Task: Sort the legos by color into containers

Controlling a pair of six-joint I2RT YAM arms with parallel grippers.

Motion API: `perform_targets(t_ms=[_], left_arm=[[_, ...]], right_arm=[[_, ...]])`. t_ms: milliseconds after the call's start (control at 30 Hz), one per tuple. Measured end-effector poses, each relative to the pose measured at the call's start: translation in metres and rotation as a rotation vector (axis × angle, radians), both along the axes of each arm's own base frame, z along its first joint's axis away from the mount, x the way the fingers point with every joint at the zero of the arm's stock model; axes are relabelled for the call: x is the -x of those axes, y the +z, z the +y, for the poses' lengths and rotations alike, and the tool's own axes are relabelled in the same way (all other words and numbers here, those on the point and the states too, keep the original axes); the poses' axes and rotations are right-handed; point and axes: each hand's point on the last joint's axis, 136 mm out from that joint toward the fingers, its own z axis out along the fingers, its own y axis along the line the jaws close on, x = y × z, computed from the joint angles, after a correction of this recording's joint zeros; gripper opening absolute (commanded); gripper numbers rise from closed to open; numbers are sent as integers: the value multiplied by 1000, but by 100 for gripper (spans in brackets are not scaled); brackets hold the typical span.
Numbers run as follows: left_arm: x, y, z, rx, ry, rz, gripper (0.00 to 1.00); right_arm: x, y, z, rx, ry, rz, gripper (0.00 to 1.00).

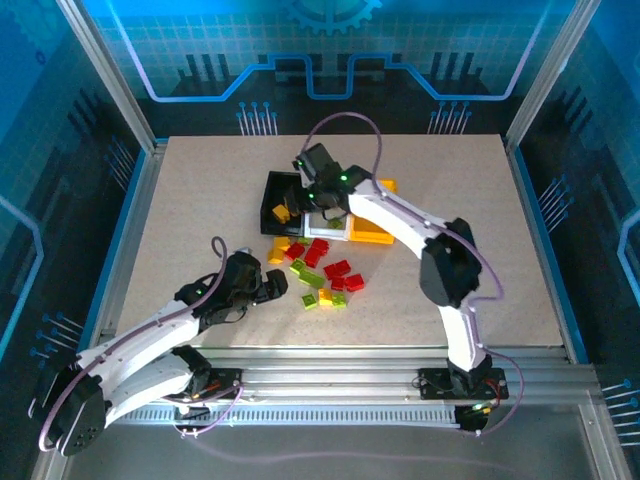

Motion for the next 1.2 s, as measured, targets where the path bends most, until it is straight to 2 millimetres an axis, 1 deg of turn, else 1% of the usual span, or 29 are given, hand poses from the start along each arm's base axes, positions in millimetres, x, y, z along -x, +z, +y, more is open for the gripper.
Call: perform_targets(t_ms=[67,133,200,233,300,367,467,500,600,667,733,800,867,933,967,1000,1067,1133,1200], left_arm=[[1,-1,0,1,-2,9,99],[2,-1,1,2,-2,12,99],[2,-2,1,2,-4,14,99],[2,-2,1,2,-3,14,99],[2,-2,1,4,-1,15,99],[1,-2,2,9,1,19,99],[1,-5,1,9,-4,31,99],[1,-7,0,7,-8,39,99],[3,-13,-3,-3,-35,65,94],[1,-13,-7,-1,-51,74,89],[-4,-9,-14,0,-79,70,85],[-11,-6,-21,0,-103,68,84],[-17,-4,-31,-6,-134,72,83],[-23,-4,-47,-19,-184,82,79],[-24,-5,-55,-23,-202,89,77],[-25,-7,-63,-30,-229,96,75],[-23,-14,-77,-51,-278,116,74],[-16,-24,-86,-74,-323,144,74],[-8,-33,-91,-97,-359,167,72]], right_arm=[[-18,-7,12,-6,-4,-6,37],[-32,-13,20,-12,-8,-8,39],[-43,-19,25,-18,-12,-9,43],[-48,-22,26,-22,-15,-6,48],[-54,-26,28,-26,-14,-2,60],[-59,-27,30,-33,-12,-1,69],[-61,-22,31,-41,-8,-4,74],[-60,-20,32,-46,-5,-7,75],[-60,-13,32,-56,-1,-16,75],[-53,-12,27,-50,-1,-9,75],[-38,-9,15,-39,-2,7,75],[-23,-1,3,-40,-7,10,75],[-7,8,-11,-48,-13,6,75],[10,19,-27,-61,-22,-3,75],[15,23,-34,-65,-28,-9,75],[22,27,-43,-74,-36,-15,75],[32,29,-60,-82,-57,-20,75],[40,26,-79,-83,-82,-17,75],[48,19,-95,-79,-105,-7,75]])
